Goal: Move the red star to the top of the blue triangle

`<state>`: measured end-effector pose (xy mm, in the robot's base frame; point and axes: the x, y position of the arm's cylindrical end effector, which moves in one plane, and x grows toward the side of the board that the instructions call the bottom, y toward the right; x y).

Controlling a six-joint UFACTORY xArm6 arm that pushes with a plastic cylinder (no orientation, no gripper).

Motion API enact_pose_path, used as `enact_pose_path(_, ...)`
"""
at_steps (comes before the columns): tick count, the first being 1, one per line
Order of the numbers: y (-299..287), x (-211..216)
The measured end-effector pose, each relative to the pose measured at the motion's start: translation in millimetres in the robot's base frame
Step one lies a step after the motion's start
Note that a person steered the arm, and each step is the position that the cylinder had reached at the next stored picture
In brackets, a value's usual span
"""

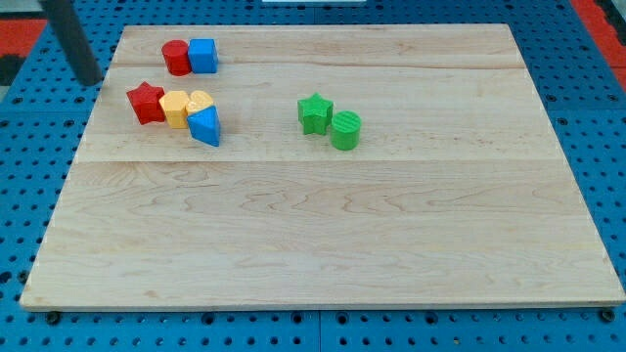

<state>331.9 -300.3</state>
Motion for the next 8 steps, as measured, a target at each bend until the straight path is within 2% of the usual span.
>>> enact_pose_path(1, 37, 66)
enact_pose_path(2, 60, 63)
enact_pose_path(3, -4, 63)
enact_pose_path(4, 22, 30)
enact_pose_path(5, 30, 23)
enact_pose_path(7, 94, 47)
enact_pose_path(8, 37, 47)
